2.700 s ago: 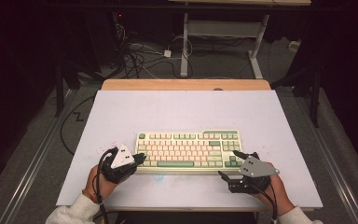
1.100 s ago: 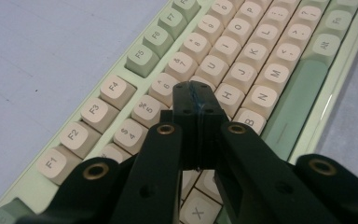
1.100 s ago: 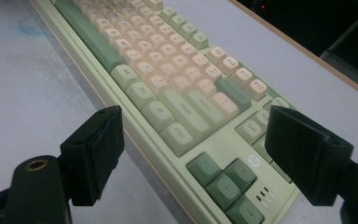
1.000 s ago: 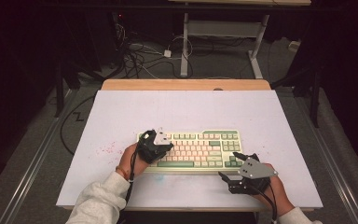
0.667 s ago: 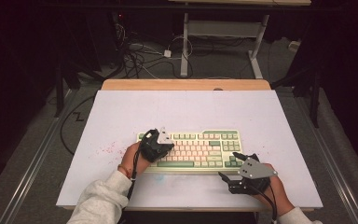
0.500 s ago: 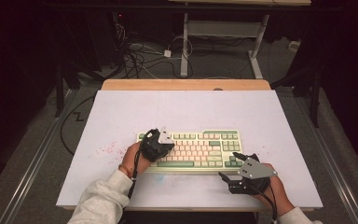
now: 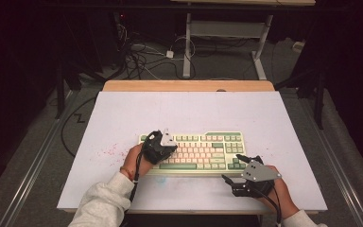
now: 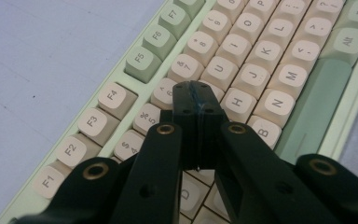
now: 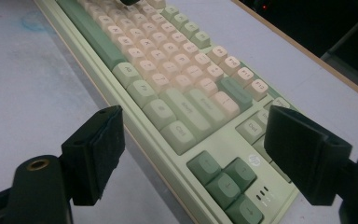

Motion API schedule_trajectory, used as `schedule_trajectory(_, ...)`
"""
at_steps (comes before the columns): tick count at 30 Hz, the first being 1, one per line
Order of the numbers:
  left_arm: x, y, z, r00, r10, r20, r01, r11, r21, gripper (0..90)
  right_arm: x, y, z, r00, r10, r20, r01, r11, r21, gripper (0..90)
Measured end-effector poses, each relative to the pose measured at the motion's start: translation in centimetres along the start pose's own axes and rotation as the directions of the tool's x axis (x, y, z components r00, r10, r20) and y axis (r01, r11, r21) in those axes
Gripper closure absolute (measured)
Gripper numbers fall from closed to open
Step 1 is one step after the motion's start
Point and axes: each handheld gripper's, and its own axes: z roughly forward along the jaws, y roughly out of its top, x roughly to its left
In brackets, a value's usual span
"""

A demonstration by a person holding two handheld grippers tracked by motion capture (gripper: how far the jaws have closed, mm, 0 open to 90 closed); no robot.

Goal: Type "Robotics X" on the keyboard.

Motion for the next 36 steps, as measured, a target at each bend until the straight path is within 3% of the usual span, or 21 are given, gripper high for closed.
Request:
schedule_trajectory(14,0.1,-0.4,-1.3,0.9999,0.002,-0.017,-0.003,0.999,-0.045,87.4,0.0,0.0,0.0,1.0,0.002,-0.005,-0.002,1.0,-0.002,20.9)
schedule_trajectory(15,0.1,-0.4,-1.4,0.9999,0.004,-0.016,-0.005,0.9989,-0.047,84.0,0.0,0.0,0.0,1.0,0.001,-0.006,-0.001,1.0,-0.002,20.9)
schedule_trajectory(21,0.0,-0.7,-2.1,0.9995,0.003,-0.03,-0.005,0.9961,-0.088,83.8,-0.1,0.0,0.0,1.0,0.003,-0.003,-0.003,1.0,-0.001,21.2)
schedule_trajectory(26,-0.1,-1.3,-2.8,0.9993,0.019,-0.033,-0.023,0.9913,-0.129,77.7,-0.1,0.0,-0.1,1.0,0.007,-0.002,-0.007,1.0,-0.005,21.2)
schedule_trajectory(30,-0.2,-1.5,-3.3,0.9981,0.026,-0.056,-0.034,0.9884,-0.148,67.7,-0.1,0.0,-0.1,1.0,0.004,-0.001,-0.004,1.0,-0.005,21.2)
schedule_trajectory(33,-0.3,-1.8,-3.4,0.9949,0.045,-0.091,-0.058,0.9879,-0.144,51.4,-0.1,0.0,-0.1,1.0,0.006,0.004,-0.006,1.0,-0.007,21.3)
schedule_trajectory(36,-0.4,-2.1,-3.7,0.9942,0.05,-0.095,-0.065,0.9847,-0.162,40.4,-0.3,0.1,-0.2,0.9999,0.007,0.008,-0.006,1.0,-0.008,21.9)
